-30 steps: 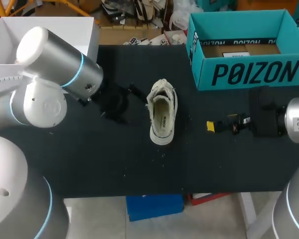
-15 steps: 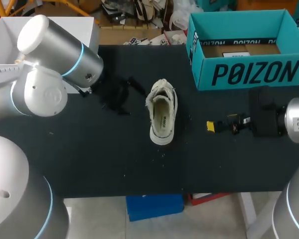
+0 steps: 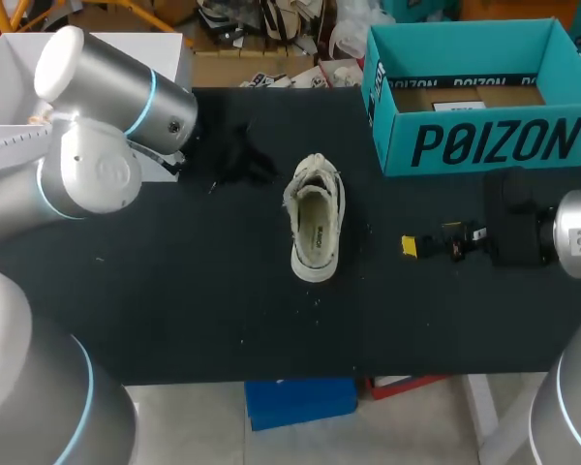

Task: Take the shoe out of the shoebox, open the shoe tongue, remove and reinsert the insole, then place the shoe into the shoebox

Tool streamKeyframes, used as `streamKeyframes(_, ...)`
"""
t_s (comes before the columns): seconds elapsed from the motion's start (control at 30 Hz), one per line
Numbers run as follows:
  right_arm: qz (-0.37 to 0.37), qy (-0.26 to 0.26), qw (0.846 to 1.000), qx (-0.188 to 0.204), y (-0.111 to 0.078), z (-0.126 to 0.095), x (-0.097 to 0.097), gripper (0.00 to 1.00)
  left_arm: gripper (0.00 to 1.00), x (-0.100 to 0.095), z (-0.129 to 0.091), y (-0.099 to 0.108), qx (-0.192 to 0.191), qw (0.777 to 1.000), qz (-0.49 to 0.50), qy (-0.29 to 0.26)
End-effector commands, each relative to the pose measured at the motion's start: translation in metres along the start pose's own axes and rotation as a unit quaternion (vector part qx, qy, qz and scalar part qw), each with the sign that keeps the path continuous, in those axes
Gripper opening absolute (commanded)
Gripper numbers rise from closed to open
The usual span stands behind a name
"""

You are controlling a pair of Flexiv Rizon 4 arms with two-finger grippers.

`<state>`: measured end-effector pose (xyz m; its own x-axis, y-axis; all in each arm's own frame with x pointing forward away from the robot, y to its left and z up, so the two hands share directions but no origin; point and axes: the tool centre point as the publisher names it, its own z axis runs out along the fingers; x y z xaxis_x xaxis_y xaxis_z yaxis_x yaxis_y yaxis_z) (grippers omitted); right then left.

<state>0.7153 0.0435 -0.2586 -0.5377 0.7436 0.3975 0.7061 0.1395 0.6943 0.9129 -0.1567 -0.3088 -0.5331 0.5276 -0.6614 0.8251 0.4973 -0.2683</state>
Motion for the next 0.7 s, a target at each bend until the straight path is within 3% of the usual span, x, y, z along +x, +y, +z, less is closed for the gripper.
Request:
streamKeyframes(0.03, 0.000, -0.001, 1.000, -0.001, 0.000, 0.001, 0.001, 1.00, 0.00, -0.016, 0.031, 0.009, 0.011, 1.000, 0.004, 0.010)
streamKeyframes(0.37, 0.000, -0.001, 1.000, -0.001, 0.000, 0.001, 0.001, 1.00, 0.00, -0.025, 0.063, 0.002, 0.033, 0.998, 0.021, 0.040)
streamKeyframes(0.7, 0.000, -0.001, 1.000, -0.001, 0.000, 0.001, 0.001, 1.00, 0.00, 0.009, 0.078, -0.015, 0.060, 0.996, 0.013, 0.072)
